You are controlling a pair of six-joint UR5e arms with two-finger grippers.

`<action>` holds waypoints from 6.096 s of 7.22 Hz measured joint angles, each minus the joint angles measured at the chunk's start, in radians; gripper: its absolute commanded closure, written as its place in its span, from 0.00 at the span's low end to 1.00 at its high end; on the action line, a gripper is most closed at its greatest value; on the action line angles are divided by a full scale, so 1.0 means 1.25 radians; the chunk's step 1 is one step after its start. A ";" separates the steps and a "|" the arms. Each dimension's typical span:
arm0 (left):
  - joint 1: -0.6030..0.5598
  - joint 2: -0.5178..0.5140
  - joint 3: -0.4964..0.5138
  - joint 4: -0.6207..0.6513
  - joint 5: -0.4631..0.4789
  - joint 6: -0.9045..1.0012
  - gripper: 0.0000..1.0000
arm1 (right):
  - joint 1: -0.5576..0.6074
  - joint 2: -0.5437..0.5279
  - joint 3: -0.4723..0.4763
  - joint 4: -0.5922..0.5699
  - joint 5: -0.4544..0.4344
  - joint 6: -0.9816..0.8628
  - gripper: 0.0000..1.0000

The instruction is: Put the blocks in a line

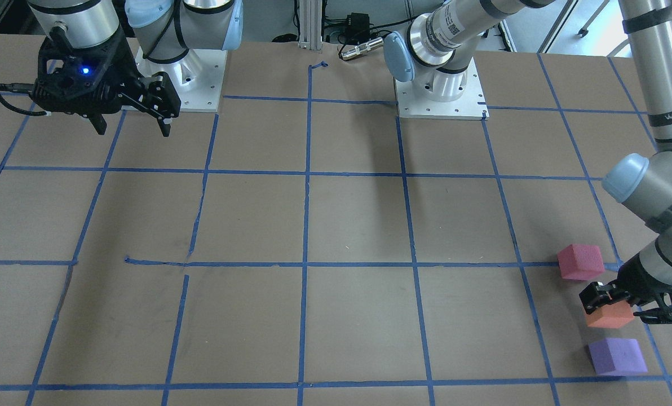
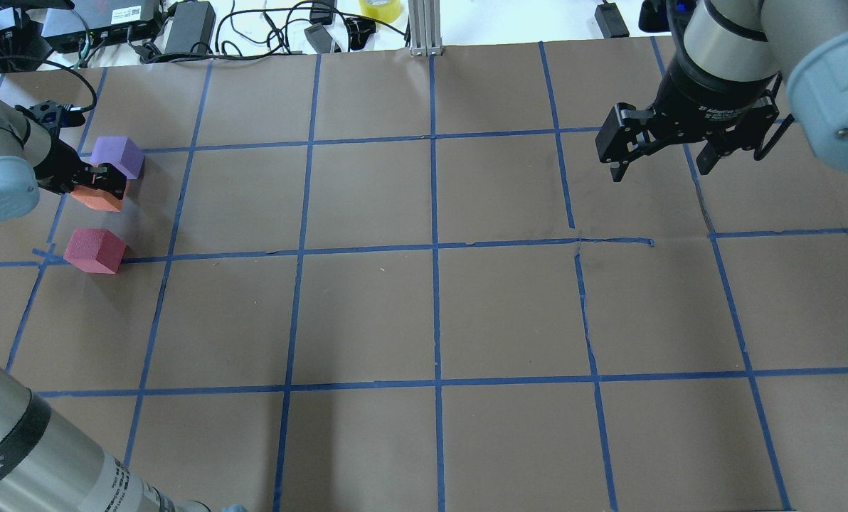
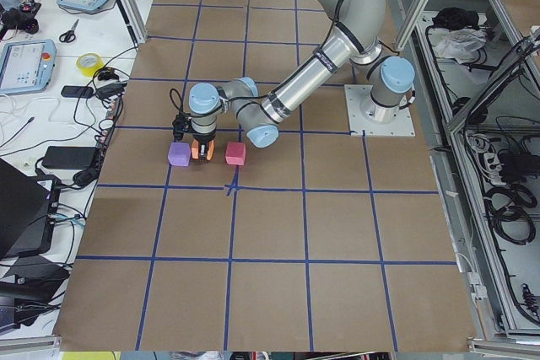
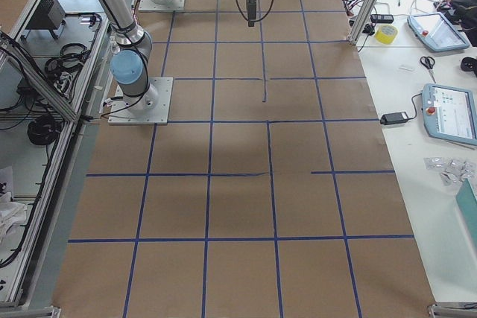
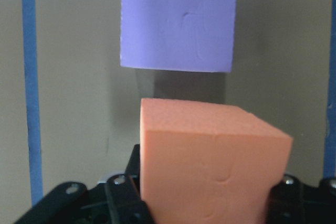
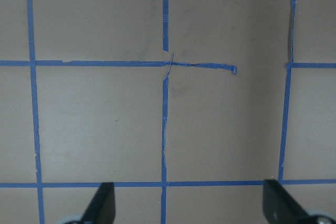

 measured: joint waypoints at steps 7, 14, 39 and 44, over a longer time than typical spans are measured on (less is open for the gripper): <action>-0.003 -0.015 -0.002 -0.009 0.016 0.008 0.00 | -0.002 0.003 0.002 0.001 0.026 -0.010 0.00; -0.269 0.199 -0.034 -0.125 0.062 -0.250 0.00 | -0.002 0.006 0.003 0.000 0.001 -0.008 0.00; -0.397 0.523 -0.057 -0.452 0.123 -0.419 0.00 | -0.002 0.009 0.003 -0.006 -0.004 -0.006 0.00; -0.398 0.526 -0.058 -0.455 0.125 -0.418 0.00 | -0.002 0.009 0.003 -0.008 -0.004 -0.006 0.00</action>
